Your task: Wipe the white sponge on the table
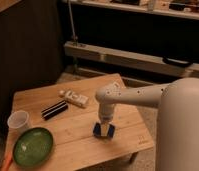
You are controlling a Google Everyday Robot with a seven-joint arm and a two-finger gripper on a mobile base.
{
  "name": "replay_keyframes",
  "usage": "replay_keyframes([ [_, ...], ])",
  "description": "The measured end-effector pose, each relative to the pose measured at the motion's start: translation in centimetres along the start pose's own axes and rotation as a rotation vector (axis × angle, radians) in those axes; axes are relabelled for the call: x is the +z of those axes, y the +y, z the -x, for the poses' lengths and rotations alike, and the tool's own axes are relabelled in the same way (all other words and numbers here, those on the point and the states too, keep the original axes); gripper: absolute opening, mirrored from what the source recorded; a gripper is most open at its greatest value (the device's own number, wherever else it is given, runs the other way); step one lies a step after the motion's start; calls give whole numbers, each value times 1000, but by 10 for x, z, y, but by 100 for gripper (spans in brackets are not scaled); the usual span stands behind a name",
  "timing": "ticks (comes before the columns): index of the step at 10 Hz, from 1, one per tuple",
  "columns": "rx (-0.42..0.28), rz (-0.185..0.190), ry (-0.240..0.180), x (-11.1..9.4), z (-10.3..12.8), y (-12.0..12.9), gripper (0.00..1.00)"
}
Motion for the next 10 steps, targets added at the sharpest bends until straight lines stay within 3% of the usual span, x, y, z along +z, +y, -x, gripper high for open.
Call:
replay_keyframes([
  [2, -3, -10, -14, 4, 14, -10, 6],
  [5, -15, -61, -32, -2, 40, -47, 6],
  [9, -28, -86, -11, -1, 62, -103, 6],
  [10, -29, -87, -8, 0, 60, -103, 6],
])
